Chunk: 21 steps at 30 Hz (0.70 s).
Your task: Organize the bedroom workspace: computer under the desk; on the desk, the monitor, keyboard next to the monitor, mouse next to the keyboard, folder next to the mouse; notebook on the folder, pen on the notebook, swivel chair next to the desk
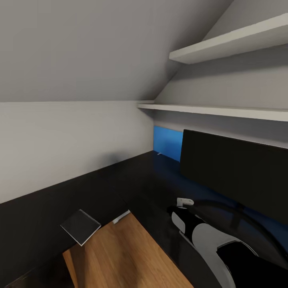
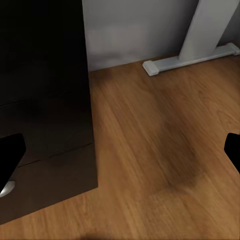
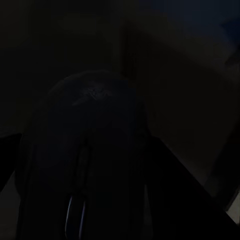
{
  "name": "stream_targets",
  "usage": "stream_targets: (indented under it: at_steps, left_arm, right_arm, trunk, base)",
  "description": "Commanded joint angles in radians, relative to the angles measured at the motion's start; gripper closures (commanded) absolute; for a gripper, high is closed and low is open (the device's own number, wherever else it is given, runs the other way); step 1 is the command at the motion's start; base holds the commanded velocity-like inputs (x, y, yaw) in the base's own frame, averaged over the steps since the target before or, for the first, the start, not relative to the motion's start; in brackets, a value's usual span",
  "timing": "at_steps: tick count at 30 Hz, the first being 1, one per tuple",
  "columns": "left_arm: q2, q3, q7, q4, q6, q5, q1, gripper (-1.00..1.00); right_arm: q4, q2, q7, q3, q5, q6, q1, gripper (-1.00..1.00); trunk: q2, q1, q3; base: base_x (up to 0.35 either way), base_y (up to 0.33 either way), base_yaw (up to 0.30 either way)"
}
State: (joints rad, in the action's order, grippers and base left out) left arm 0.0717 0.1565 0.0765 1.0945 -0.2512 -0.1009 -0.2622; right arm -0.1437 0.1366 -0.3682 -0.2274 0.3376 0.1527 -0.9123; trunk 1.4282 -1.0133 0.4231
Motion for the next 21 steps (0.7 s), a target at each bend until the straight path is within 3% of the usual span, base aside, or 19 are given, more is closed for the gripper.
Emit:
stream_targets:
  at_steps: [1,10,11,14,21]
  left_arm:
    - [0.000,0.000,-0.001,0.001,-0.002,-0.010,0.000,-1.00]
    - [0.000,0.001,-0.001,0.001,-0.002,-0.010,0.000,-1.00]
    - [0.000,0.001,-0.001,0.001,-0.002,-0.010,0.000,-1.00]
    - [0.000,0.001,-0.001,0.001,-0.002,-0.010,0.000,-1.00]
    - [0.000,0.001,0.000,0.001,-0.003,-0.010,0.000,-1.00]
  right_arm:
    - [-0.002,0.000,-0.006,-0.009,0.010,0.005,0.000,1.00]
    - [-0.002,0.000,-0.006,-0.010,0.009,0.004,0.000,1.00]
    - [-0.002,0.000,-0.006,-0.011,0.009,0.003,0.000,-1.00]
    - [-0.003,0.000,-0.006,-0.013,0.009,0.002,0.000,-1.00]
    - [-0.005,0.001,-0.003,-0.015,0.009,0.001,0.000,-1.00]
  trunk:
    - [0.001,0.000,0.001]
    - [0.001,0.000,0.001]
    - [0.001,0.000,0.001]
    - [0.001,0.000,0.001]
    - [-0.048,0.027,-0.021]
  base:
    - [0.000,0.000,0.000]
    - [0.000,0.000,0.000]
    - [0.000,0.000,0.000]
    - [0.000,0.000,0.000]
    - [0.000,0.000,0.000]
